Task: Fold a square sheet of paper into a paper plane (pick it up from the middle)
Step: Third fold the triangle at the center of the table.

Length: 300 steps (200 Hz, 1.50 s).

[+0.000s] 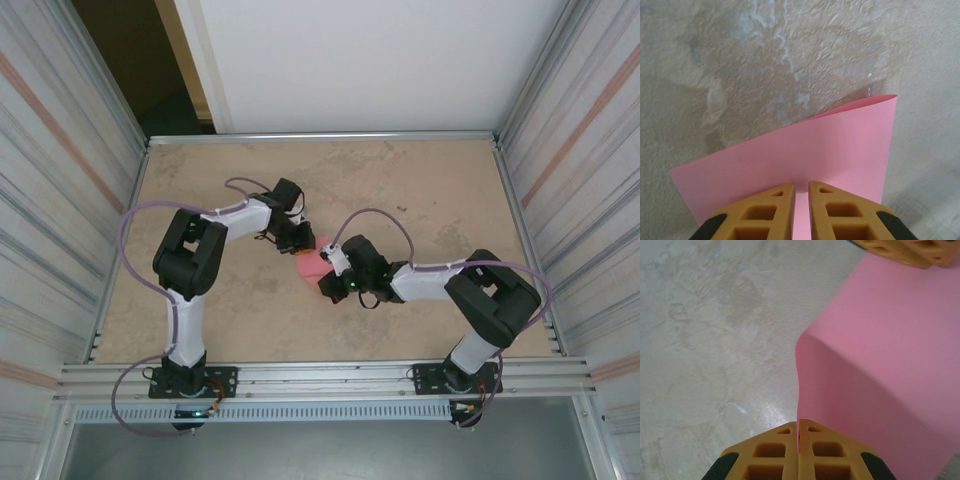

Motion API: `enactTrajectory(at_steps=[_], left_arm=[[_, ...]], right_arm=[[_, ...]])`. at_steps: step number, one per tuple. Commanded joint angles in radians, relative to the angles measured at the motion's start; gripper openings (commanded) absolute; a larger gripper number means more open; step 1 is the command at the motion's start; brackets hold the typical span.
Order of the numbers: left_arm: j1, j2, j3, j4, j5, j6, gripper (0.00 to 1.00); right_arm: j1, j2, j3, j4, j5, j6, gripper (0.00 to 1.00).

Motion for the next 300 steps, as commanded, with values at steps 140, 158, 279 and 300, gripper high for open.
enactTrajectory(at_steps=[140, 158, 279, 300], left_arm=[[-0.013, 0.079, 0.029, -0.071, -0.027, 0.085, 0.16], [-0.013, 0.079, 0.029, -0.071, -0.026, 0.086, 0.16], [-0.016, 0.08, 0.03, -0.074, -0.026, 0.088, 0.16], [-0.017, 0.081, 0.028, -0.075, -0.025, 0.088, 0.16]], right_arm=[[-0.019, 0.041, 0.075, -0.112, 0.119, 0.093, 0.0], [-0.022, 0.046, 0.079, -0.118, 0.109, 0.089, 0.0], [-0.028, 0.077, 0.09, -0.117, 0.116, 0.082, 0.0], [-0.028, 0.082, 0.093, -0.117, 0.115, 0.081, 0.0]])
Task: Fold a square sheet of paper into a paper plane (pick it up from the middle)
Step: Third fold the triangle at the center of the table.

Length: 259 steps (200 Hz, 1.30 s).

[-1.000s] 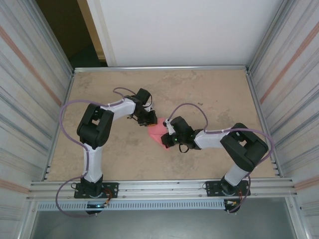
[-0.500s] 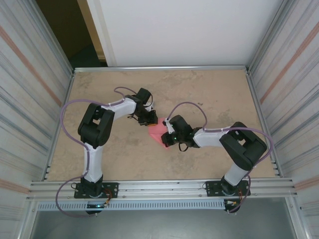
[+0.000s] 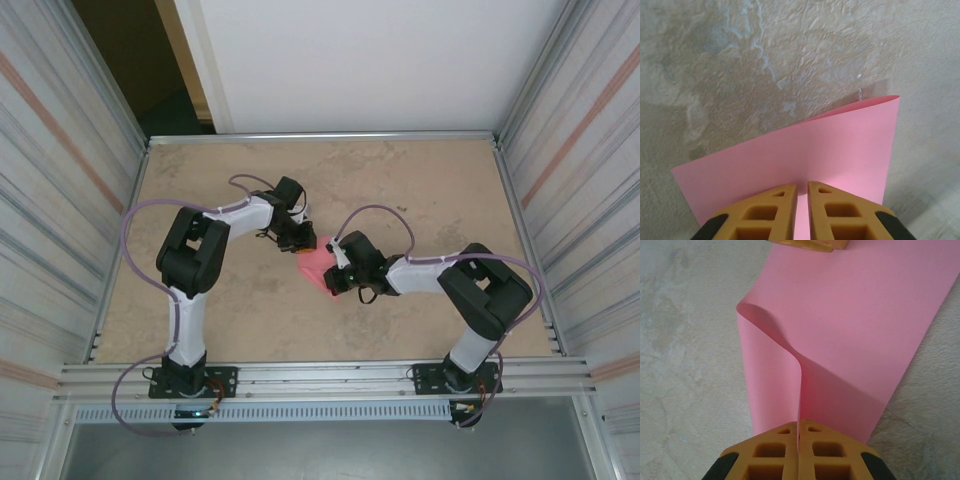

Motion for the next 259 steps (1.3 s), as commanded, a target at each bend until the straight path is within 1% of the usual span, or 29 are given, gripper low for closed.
enactTrajectory(at_steps=[1, 132, 211, 243, 250, 259], left_arm=[[-0.015, 0.055, -0.007, -0.048, -0.029, 0.024, 0.16], [-0.017, 0.067, -0.009, -0.05, -0.031, 0.025, 0.15], [-0.016, 0.067, -0.006, -0.049, -0.029, 0.024, 0.15], [-0.015, 0.037, 0.014, -0.052, -0.02, 0.02, 0.16], [-0.014, 0.033, 0.018, -0.048, -0.017, 0.016, 0.18], [-0.009, -0.015, 0.019, -0.034, -0.009, 0.004, 0.19]], right_arm=[[-0.003, 0.023, 0.027, -0.007, -0.001, -0.03, 0.0], [-0.003, 0.03, 0.043, -0.025, 0.023, -0.032, 0.0], [-0.004, 0.047, 0.047, -0.039, 0.014, -0.032, 0.0], [-0.005, 0.038, 0.044, -0.055, 0.01, -0.03, 0.0], [-0.004, 0.034, 0.043, -0.058, 0.01, -0.029, 0.0], [-0.005, 0.029, 0.042, -0.062, 0.01, -0.025, 0.0]])
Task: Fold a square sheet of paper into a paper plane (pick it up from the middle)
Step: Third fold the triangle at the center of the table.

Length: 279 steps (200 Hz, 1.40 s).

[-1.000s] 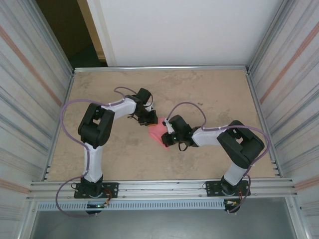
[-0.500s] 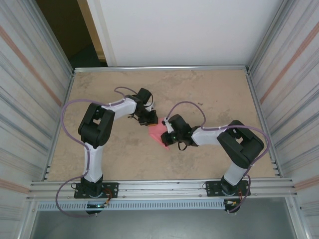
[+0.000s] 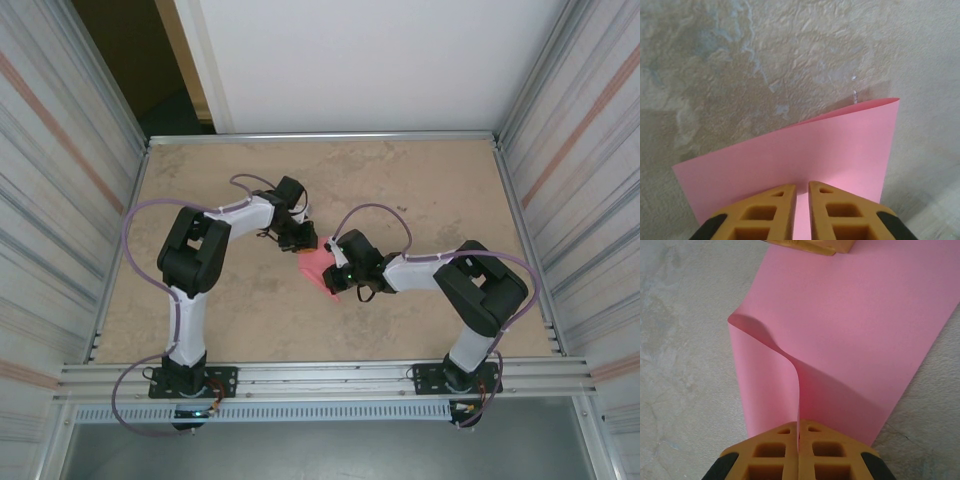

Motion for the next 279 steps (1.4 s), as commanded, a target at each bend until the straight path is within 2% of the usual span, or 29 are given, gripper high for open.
enactTrajectory(at_steps=[1, 23, 49, 75, 117, 186, 279], left_arm=[[-0.005, -0.023, 0.006, -0.029, -0.009, 0.002, 0.19], [0.011, -0.096, -0.022, 0.032, 0.01, -0.038, 0.24], [0.027, -0.14, -0.079, 0.097, 0.059, -0.077, 0.26], [0.024, -0.131, -0.123, 0.115, 0.104, -0.082, 0.21], [0.016, -0.1, -0.158, 0.107, 0.114, -0.072, 0.17], [0.006, -0.043, -0.139, 0.039, 0.05, -0.041, 0.15], [0.003, -0.029, -0.125, 0.029, 0.05, -0.032, 0.15]], right_arm=[[-0.005, 0.003, 0.014, -0.042, 0.002, -0.008, 0.0], [-0.009, -0.006, 0.014, -0.044, -0.009, 0.003, 0.0], [-0.017, -0.007, 0.017, -0.045, -0.023, 0.02, 0.0], [-0.021, -0.007, 0.025, -0.05, -0.039, 0.033, 0.0], [-0.022, -0.002, 0.037, -0.063, -0.055, 0.042, 0.0], [-0.023, -0.022, 0.05, -0.1, -0.063, 0.048, 0.0], [-0.025, -0.01, 0.073, -0.127, -0.04, 0.036, 0.0]])
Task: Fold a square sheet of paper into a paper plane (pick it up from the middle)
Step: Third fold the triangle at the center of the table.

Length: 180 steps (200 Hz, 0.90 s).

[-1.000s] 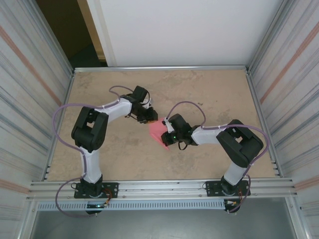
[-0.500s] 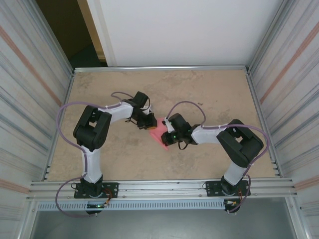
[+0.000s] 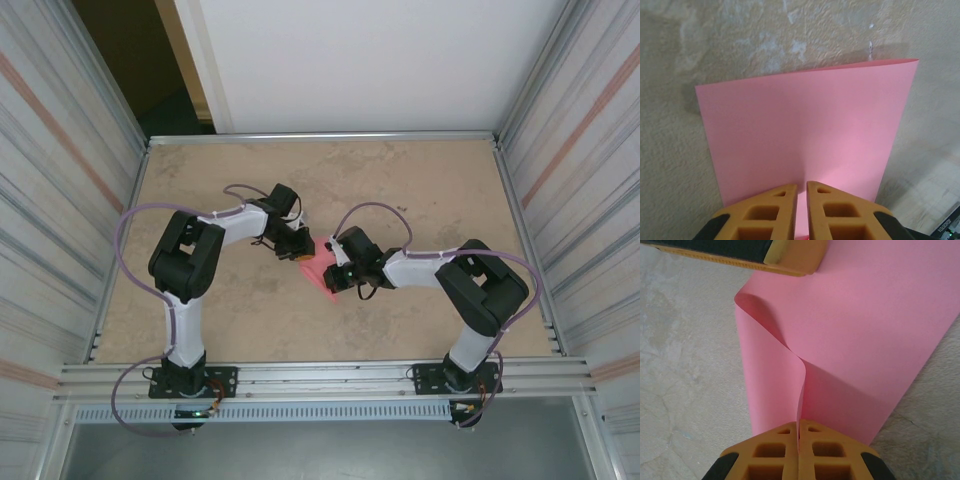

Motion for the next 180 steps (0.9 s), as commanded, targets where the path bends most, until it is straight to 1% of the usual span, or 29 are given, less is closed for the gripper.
enactTrajectory(at_steps=[1, 180], left_arm=[[-0.01, 0.04, 0.01, -0.049, -0.028, 0.021, 0.15], [-0.015, 0.043, 0.015, -0.054, -0.03, 0.022, 0.15]], right_arm=[[-0.01, -0.008, 0.031, -0.029, 0.012, 0.007, 0.0], [-0.01, 0.03, 0.05, -0.048, 0.022, 0.002, 0.0]])
